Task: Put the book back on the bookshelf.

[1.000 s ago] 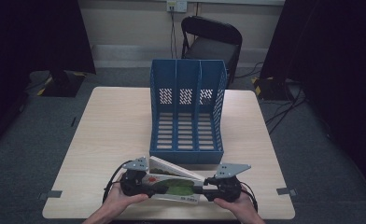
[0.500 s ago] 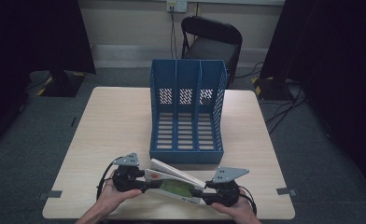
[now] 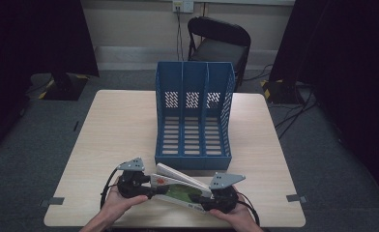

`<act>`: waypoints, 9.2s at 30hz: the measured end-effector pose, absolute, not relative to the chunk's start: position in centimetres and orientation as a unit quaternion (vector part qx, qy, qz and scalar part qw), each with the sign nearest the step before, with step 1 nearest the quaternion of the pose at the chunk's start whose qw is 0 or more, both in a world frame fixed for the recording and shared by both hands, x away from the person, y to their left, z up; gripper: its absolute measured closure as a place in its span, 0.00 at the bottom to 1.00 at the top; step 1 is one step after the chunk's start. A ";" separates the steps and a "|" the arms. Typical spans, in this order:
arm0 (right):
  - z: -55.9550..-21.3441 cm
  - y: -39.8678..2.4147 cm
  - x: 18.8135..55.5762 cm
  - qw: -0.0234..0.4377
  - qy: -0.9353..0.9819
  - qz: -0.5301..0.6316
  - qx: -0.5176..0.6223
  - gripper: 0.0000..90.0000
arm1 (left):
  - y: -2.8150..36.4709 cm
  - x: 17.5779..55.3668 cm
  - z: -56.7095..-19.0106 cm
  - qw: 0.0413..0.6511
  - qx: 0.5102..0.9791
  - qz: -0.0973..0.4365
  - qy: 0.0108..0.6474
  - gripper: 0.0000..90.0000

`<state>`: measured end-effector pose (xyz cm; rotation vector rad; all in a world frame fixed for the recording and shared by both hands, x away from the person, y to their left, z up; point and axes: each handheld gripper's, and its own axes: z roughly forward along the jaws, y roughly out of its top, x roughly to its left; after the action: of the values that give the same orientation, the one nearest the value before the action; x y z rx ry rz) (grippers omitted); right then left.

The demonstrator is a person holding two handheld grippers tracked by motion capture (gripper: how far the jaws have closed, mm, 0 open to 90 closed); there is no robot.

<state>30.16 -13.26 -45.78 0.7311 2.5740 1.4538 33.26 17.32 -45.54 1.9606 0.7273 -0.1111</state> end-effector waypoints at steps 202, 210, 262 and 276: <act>-39.7 -15.1 44.1 0.306 0.653 0.430 0.543 0.85 | 22.1 36.2 -50.7 0.347 0.832 0.165 0.400 0.00; -40.6 -14.6 44.9 0.312 0.654 0.413 0.552 0.85 | 22.1 36.2 -50.7 0.347 0.832 0.165 0.400 0.00; -43.6 -14.6 41.0 0.283 0.677 0.429 0.527 0.73 | 22.1 36.1 -50.7 0.347 0.832 0.165 0.400 0.00; -45.0 -15.1 40.4 0.295 0.658 0.460 0.519 0.77 | 22.1 36.1 -50.7 0.347 0.832 0.165 0.400 0.00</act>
<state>40.44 -15.07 -44.96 1.3807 1.7499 1.2227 36.15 22.10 -50.69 2.1577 1.0388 0.4290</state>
